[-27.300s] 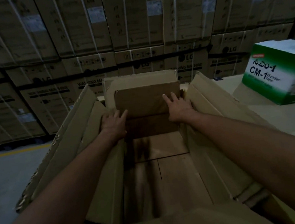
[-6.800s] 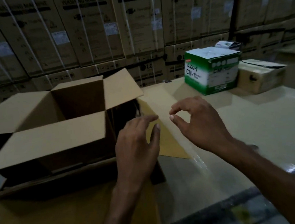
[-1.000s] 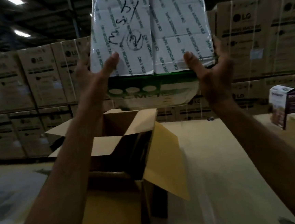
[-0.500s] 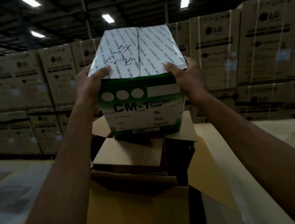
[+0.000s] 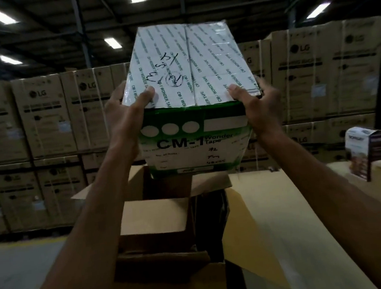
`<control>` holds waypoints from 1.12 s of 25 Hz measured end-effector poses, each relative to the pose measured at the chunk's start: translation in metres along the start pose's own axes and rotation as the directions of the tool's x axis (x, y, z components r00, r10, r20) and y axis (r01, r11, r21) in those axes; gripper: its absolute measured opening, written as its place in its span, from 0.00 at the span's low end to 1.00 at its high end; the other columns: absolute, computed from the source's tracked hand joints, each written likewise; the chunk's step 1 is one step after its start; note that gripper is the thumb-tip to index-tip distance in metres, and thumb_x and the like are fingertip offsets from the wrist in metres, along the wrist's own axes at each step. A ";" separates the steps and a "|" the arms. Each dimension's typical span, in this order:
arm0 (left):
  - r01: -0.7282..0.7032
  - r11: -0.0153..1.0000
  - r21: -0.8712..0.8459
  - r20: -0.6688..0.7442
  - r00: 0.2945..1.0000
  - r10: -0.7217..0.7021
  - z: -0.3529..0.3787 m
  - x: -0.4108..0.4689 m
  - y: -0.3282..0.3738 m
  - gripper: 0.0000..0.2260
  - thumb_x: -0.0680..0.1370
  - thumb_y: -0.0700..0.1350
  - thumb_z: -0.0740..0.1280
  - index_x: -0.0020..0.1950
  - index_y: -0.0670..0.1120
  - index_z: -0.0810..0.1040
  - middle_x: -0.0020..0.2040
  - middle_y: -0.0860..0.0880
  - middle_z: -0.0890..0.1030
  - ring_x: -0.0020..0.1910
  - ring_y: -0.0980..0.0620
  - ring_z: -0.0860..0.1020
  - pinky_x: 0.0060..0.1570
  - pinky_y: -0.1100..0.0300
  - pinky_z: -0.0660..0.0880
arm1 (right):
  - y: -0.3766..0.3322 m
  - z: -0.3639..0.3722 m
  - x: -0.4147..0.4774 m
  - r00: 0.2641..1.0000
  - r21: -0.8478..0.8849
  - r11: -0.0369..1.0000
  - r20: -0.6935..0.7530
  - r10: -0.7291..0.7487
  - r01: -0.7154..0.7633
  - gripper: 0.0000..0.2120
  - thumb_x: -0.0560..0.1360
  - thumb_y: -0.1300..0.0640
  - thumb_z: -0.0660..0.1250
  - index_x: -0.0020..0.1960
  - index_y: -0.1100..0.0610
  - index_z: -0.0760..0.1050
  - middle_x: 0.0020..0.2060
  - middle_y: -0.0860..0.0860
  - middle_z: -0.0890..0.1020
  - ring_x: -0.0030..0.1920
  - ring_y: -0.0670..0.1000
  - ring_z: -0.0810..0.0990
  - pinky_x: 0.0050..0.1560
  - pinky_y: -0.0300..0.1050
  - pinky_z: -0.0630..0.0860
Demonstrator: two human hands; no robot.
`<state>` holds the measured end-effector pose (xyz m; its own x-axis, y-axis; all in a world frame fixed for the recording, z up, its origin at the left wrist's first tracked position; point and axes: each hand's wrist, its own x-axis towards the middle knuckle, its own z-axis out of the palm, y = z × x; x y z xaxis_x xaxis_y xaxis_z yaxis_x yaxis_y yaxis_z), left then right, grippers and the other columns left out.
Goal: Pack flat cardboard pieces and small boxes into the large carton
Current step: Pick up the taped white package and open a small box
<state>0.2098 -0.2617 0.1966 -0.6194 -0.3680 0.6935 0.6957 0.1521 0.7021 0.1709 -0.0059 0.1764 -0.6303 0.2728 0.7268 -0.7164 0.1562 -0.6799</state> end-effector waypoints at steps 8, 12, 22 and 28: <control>-0.017 0.992 -0.129 0.205 0.978 0.044 0.139 -0.047 -0.016 0.28 0.75 0.50 0.76 0.73 0.47 0.73 0.58 0.50 0.84 0.52 0.53 0.85 0.47 0.54 0.84 | 0.027 -0.134 0.006 0.916 -0.248 0.969 -0.384 -0.115 0.018 0.23 0.72 0.39 0.71 0.64 0.47 0.80 0.50 0.42 0.86 0.49 0.41 0.84 0.50 0.50 0.82; 0.115 0.978 -0.173 0.251 0.966 -0.069 0.208 -0.087 -0.045 0.25 0.75 0.50 0.76 0.70 0.47 0.75 0.57 0.51 0.84 0.53 0.53 0.85 0.49 0.53 0.84 | 0.057 -0.206 0.006 0.919 -0.371 0.924 -0.389 -0.062 -0.094 0.23 0.71 0.36 0.70 0.62 0.44 0.80 0.50 0.39 0.85 0.50 0.42 0.84 0.53 0.51 0.81; 0.491 0.871 -0.019 0.421 0.794 -0.438 0.350 -0.222 -0.149 0.20 0.74 0.53 0.75 0.65 0.55 0.79 0.54 0.54 0.86 0.50 0.52 0.85 0.49 0.45 0.84 | 0.176 -0.377 -0.026 0.901 -0.540 0.740 -0.379 0.210 -0.400 0.26 0.70 0.36 0.69 0.66 0.45 0.79 0.52 0.43 0.83 0.52 0.51 0.82 0.50 0.50 0.78; 0.518 0.846 0.124 0.446 0.732 -0.514 0.393 -0.273 -0.180 0.22 0.75 0.59 0.71 0.67 0.57 0.74 0.58 0.55 0.82 0.54 0.51 0.82 0.52 0.45 0.82 | 0.223 -0.433 -0.032 0.868 -0.609 0.623 -0.402 0.291 -0.491 0.25 0.74 0.41 0.72 0.69 0.46 0.77 0.58 0.45 0.82 0.55 0.51 0.79 0.52 0.49 0.72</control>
<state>0.1108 0.1714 -0.0554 -0.9737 0.0618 0.2194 0.2226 0.0514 0.9736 0.1608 0.4313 -0.0406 -0.6357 0.6638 0.3939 0.0457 0.5418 -0.8393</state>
